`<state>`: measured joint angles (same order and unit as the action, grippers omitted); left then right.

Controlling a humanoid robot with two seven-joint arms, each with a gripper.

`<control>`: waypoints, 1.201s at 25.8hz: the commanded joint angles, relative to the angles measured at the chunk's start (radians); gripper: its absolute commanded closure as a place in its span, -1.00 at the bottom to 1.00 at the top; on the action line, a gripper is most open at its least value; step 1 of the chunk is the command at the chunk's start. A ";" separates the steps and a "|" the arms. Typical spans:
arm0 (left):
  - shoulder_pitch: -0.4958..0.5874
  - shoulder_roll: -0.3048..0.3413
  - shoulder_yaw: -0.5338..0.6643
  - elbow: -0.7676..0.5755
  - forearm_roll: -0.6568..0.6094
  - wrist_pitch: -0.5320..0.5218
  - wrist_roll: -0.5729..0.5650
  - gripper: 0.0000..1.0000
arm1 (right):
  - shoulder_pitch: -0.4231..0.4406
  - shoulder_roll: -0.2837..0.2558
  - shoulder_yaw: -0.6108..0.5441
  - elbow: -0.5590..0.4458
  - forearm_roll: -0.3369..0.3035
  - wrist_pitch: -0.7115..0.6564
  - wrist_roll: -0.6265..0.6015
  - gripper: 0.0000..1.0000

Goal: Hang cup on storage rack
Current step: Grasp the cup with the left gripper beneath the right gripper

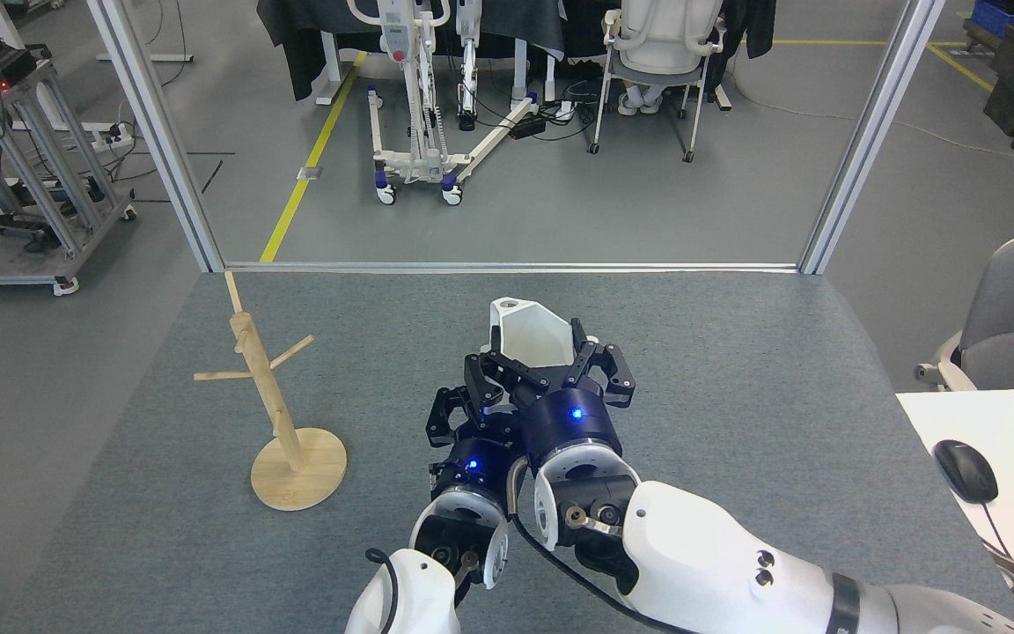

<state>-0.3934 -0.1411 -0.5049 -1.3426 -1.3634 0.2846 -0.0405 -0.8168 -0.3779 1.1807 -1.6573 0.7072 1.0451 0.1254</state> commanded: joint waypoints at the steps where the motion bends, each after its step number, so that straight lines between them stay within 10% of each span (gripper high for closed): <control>1: -0.045 0.000 0.000 0.049 0.026 0.002 0.002 -0.95 | 0.001 0.008 0.000 0.002 0.000 0.002 0.008 1.00; 10: -0.061 0.000 0.000 0.071 0.049 0.008 0.010 -0.77 | 0.002 0.027 0.002 0.013 -0.002 0.002 0.008 1.00; 21: -0.061 0.000 -0.038 0.077 0.049 -0.010 0.013 0.31 | 0.004 0.044 0.002 0.031 -0.002 0.002 0.008 0.97; 31: -0.059 0.001 -0.043 0.068 0.049 -0.015 0.007 0.59 | 0.002 0.044 0.000 0.045 -0.002 0.002 0.008 -0.02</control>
<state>-0.4537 -0.1399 -0.5471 -1.2661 -1.3145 0.2881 -0.0562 -0.8143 -0.3344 1.1813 -1.6144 0.7057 1.0488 0.1331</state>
